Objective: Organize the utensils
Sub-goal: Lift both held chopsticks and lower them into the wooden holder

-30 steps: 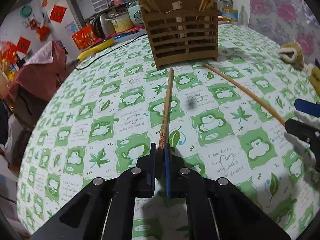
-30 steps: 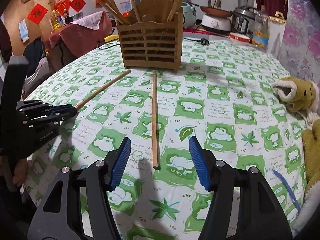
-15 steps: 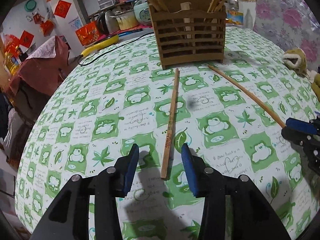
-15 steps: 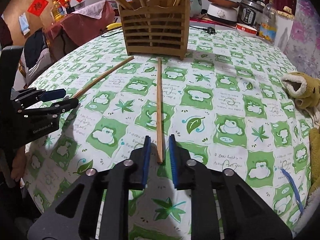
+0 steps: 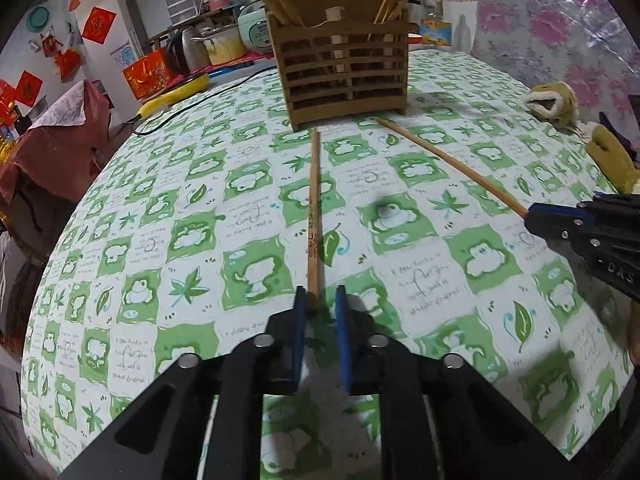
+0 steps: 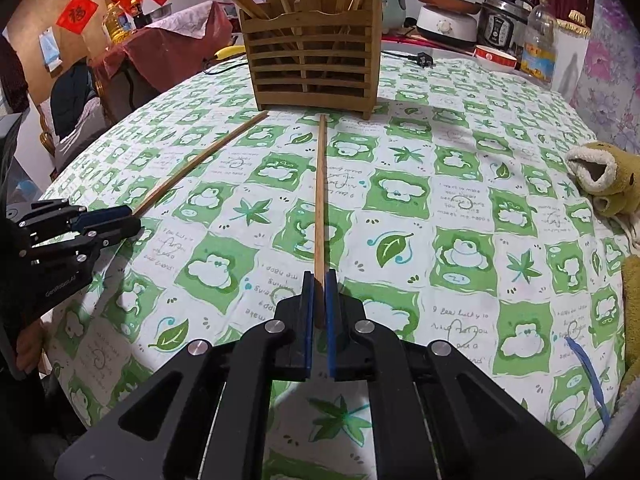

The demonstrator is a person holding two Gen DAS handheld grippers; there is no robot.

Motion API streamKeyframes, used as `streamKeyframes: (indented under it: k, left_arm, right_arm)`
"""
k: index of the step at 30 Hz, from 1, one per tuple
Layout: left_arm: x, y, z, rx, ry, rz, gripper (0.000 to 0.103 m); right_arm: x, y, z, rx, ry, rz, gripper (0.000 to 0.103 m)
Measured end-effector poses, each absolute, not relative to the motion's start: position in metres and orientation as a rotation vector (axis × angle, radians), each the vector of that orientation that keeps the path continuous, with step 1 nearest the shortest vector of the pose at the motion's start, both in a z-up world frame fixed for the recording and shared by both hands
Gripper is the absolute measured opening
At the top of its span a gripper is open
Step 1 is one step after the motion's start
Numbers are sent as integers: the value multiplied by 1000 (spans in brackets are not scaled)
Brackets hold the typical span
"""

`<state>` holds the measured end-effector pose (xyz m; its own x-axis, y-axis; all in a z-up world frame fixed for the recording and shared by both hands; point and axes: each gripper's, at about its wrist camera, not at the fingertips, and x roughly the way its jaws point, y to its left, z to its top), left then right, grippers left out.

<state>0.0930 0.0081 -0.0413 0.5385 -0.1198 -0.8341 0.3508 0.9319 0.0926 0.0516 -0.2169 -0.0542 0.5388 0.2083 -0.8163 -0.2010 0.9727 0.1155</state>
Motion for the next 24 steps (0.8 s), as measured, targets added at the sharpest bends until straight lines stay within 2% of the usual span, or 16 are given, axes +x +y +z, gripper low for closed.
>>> streamKeyframes:
  k: [7, 9, 13, 19, 24]
  left_arm:
    - [98, 9, -42, 236, 976, -281, 13]
    - [97, 9, -41, 241, 971, -282, 6]
    - [93, 12, -36, 220, 940, -263, 6]
    - [82, 5, -25, 225, 895, -272, 6]
    - [76, 4, 15, 211, 799, -260, 6]
  right_arm:
    - [52, -216, -54, -3, 975, 239, 7]
    - [52, -215, -54, 3, 975, 241, 6]
    - [49, -218, -51, 15, 950, 241, 6]
    - [33, -227, -33, 51, 833, 221, 6]
    - [28, -239, 7, 88, 722, 210, 6]
